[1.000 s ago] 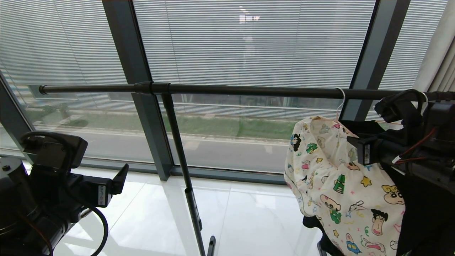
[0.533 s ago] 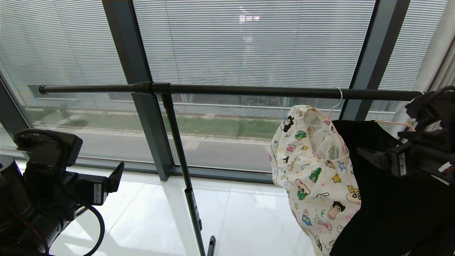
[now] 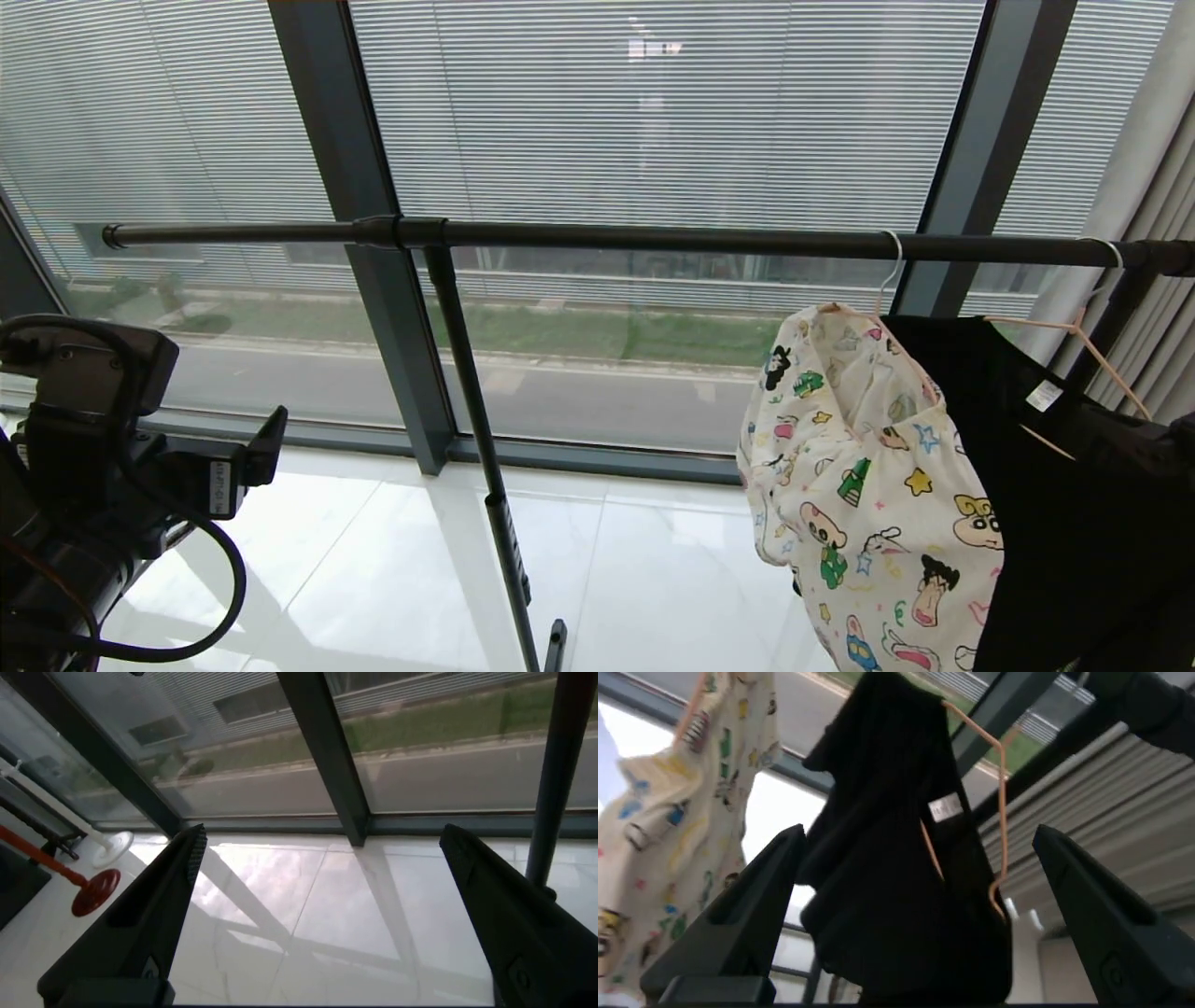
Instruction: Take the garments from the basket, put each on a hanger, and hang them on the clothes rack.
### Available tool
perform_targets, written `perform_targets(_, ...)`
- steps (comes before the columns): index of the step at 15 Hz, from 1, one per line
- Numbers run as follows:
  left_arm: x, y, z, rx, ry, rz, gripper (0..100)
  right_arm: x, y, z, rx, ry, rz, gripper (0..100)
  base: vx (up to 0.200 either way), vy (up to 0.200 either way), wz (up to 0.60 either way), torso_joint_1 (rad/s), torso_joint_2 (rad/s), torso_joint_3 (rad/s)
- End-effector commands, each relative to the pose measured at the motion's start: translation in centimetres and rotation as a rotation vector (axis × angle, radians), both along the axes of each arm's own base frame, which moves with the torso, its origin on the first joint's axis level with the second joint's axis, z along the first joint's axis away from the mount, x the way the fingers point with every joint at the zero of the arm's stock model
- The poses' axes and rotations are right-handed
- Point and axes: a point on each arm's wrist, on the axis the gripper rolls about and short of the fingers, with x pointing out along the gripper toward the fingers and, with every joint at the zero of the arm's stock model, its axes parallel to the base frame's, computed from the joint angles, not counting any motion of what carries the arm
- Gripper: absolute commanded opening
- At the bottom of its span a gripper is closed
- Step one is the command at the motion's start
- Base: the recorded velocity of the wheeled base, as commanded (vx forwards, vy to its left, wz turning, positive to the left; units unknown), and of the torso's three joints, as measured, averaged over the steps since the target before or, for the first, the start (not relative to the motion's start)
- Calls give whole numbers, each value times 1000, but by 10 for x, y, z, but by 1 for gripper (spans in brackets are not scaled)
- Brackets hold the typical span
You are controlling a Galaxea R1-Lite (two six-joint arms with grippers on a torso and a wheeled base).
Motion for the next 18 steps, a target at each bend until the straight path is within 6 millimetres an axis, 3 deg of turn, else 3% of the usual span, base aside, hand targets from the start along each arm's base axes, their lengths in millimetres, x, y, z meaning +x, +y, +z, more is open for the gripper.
perform_targets(1,0,0,0,-3,-2,3,100,-3,-2,-2,2,-18,-10,100,-200,0,0,12,2,2)
perform_targets(18,-9,6,-6,-5,10,23,100,-2,-2,-11,0,-25,-9,100,-200,0,0,3,3,1)
